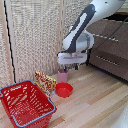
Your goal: Compassionately, move the pinch receptors towards pink recepticle. Embrace the recepticle delicately and rise accordingly. Progress forward guided by applied tension and move towards the highest section of the storage unit. Place the recepticle delicately and shut the storage unit.
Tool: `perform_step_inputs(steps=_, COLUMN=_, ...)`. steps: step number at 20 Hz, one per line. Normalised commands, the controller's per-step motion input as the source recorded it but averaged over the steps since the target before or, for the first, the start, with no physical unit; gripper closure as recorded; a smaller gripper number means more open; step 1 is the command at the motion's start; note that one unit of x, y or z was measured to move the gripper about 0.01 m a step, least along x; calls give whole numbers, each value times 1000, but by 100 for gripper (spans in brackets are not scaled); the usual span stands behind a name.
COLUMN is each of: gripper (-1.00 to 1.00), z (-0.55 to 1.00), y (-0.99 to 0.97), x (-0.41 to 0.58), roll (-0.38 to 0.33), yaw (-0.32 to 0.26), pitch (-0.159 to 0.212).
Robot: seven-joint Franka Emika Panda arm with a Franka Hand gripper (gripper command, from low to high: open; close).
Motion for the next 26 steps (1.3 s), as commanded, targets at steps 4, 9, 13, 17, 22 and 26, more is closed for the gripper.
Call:
perform_step_inputs(steps=4, gripper=100, z=-309, y=0, x=119, roll=-71, yaw=0, pitch=16)
perform_step_inputs(steps=9, gripper=100, z=-311, y=0, x=255, roll=-61, yaw=0, pitch=41)
perform_step_inputs(steps=13, gripper=100, z=-136, y=9, x=138, roll=-14, yaw=-32, pitch=25)
perform_step_inputs(steps=17, gripper=100, z=-19, y=23, x=29, roll=0, yaw=-84, pitch=2)
perform_step_inputs(steps=22, gripper=100, z=-1, y=0, x=-2, roll=0, yaw=0, pitch=4)
perform_step_inputs(steps=26, gripper=100, z=34, y=0, x=54, roll=0, yaw=0, pitch=-3)
